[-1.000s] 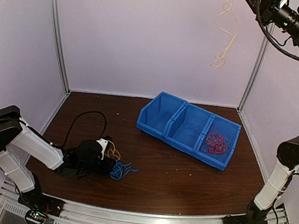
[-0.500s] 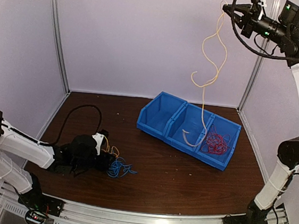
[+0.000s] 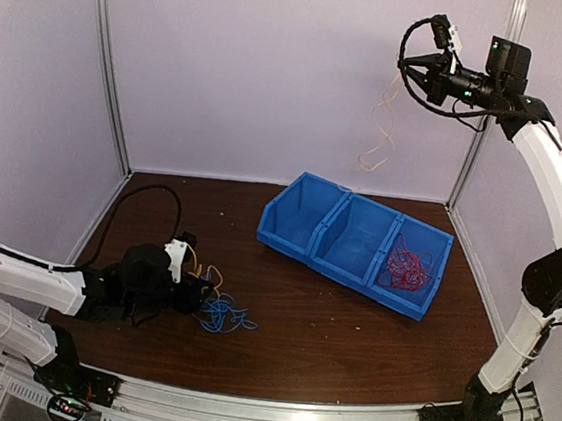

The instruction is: Untangle the cables

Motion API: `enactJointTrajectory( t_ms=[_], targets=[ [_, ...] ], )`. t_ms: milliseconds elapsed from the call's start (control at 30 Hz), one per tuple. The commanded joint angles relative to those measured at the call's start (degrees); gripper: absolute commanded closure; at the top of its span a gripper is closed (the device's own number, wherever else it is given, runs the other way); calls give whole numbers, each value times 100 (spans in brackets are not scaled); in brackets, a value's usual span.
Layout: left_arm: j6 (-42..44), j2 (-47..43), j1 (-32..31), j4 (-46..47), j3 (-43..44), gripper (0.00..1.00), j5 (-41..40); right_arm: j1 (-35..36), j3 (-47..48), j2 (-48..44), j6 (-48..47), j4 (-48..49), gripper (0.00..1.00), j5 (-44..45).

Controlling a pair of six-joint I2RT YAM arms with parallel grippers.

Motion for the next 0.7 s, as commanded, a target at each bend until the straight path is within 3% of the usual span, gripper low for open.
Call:
enactJointTrajectory(
  t_ms=[0,667],
  targets=[
    [-80,-287,-16,-72,-80,45,-251,-142,-107,20,412,709,100,-24],
    [-102,-186,-16,81,-210,45,-238,-182,-105,-164,531,641,100,-274]
  ],
)
